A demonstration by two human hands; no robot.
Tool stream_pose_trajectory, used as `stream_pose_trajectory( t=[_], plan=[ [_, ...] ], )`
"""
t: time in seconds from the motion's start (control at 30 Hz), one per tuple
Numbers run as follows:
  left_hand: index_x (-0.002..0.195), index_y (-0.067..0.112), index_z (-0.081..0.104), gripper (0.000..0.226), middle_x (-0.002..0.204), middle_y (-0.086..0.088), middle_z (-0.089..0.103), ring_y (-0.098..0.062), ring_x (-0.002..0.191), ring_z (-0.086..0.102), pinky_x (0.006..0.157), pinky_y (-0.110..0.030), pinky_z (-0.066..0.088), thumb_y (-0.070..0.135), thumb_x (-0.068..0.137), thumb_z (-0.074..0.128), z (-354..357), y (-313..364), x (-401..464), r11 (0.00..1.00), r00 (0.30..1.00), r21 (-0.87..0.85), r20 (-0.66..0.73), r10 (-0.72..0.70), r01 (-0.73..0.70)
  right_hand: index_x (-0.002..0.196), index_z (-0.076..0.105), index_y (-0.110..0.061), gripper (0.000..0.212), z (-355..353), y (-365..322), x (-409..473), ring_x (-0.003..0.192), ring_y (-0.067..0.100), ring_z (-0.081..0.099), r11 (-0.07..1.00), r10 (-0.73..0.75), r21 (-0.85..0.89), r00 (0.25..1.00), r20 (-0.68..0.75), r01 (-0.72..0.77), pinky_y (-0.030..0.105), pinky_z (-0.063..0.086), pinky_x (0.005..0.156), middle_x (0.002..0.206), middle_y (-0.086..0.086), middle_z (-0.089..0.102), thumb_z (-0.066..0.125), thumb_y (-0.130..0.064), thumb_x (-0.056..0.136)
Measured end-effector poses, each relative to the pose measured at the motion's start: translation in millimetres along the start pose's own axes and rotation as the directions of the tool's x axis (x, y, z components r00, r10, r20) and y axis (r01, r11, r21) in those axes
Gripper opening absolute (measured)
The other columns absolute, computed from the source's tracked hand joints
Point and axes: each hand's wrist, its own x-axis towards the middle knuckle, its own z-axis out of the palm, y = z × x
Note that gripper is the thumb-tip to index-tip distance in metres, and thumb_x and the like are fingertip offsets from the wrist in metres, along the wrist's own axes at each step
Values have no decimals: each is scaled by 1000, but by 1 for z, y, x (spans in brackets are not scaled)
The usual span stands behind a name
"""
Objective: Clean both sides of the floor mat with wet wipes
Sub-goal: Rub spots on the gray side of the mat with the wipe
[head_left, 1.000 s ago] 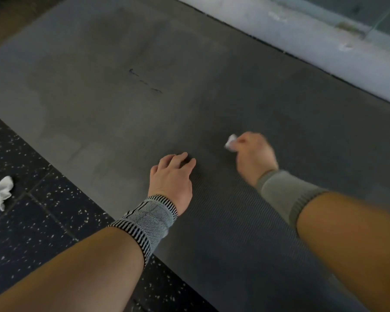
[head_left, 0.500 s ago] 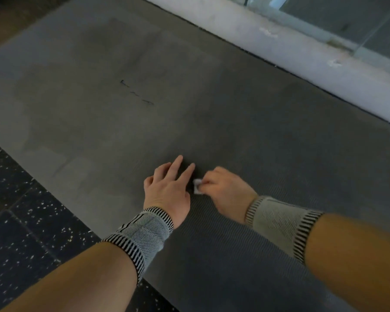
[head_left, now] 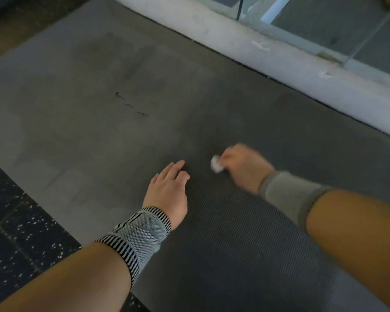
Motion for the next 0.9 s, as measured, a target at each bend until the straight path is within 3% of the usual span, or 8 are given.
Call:
stream_pose_trajectory(
  t=[0.1, 0.3, 0.37, 0.47, 0.6, 0.67, 0.83, 0.9],
  plan=[
    [144, 28, 33, 56, 158, 10, 19, -15, 144, 19, 113, -39, 30, 22, 91, 51, -5, -2, 1, 996, 999, 87, 18, 29, -30, 114, 67, -12, 31, -5, 32, 14, 102, 33, 55, 885, 466, 59, 874, -141, -462, 33, 44, 85, 112, 13, 59, 52, -4, 88],
    [147, 43, 26, 54, 147, 8, 24, -23, 131, 25, 103, -46, 36, 39, 96, 41, -13, 5, 13, 989, 997, 145, 81, 0, -11, 89, 74, -10, 29, 7, -21, -35, 73, 27, 60, 969, -220, 132, 972, 88, 207, 31, 54, 63, 87, 8, 66, 78, 4, 64],
    [146, 40, 32, 51, 145, 6, 27, -22, 132, 25, 105, -44, 35, 36, 96, 42, -14, 9, 17, 992, 997, 130, 78, -10, 0, 87, 74, -8, 23, -2, 22, -20, 75, 32, 62, 996, 5, 88, 999, -42, -1, 32, 53, 69, 88, 13, 67, 73, 7, 68],
    [146, 24, 38, 52, 153, 3, 22, -18, 144, 14, 116, -38, 25, 22, 96, 48, -14, 13, 23, 992, 994, 107, 96, 59, -70, 104, 71, -11, 24, -3, 56, -8, 95, 32, 57, 810, 586, 188, 781, -214, -556, 29, 44, 81, 107, 14, 61, 56, -5, 87],
    [138, 19, 43, 42, 159, 8, 17, -14, 144, 19, 115, -35, 27, 18, 96, 48, -15, 20, 33, 997, 994, 56, 90, 55, -60, 92, 73, -15, 21, 19, -19, -34, 78, 28, 60, 987, 44, 154, 998, -37, -38, 36, 55, 69, 89, 8, 65, 69, -3, 76],
    [141, 26, 37, 44, 158, 9, 16, -19, 137, 29, 108, -39, 36, 27, 98, 45, -18, 23, 42, 994, 996, 92, 77, 50, -57, 94, 72, -14, 26, 12, -13, -33, 78, 24, 59, 980, -180, 97, 982, 51, 174, 33, 54, 66, 91, 6, 64, 72, -2, 71],
    [150, 43, 7, 56, 160, 10, 2, -27, 134, 32, 106, -43, 38, 32, 102, 32, -33, 29, 84, 977, 990, 205, 135, 32, -60, 110, 69, -11, 29, -11, 69, 17, 99, 33, 54, 890, 454, 62, 869, -195, -451, 35, 46, 83, 109, 12, 60, 55, -3, 86],
    [152, 39, 10, 58, 161, 7, 1, -27, 140, 21, 109, -44, 32, 28, 101, 36, -37, 35, 103, 970, 988, 227, 141, 61, -92, 94, 73, -7, 23, -6, 48, 20, 82, 37, 60, 939, 341, 134, 917, -209, -318, 35, 52, 69, 91, 16, 64, 66, 4, 74]
  ],
)
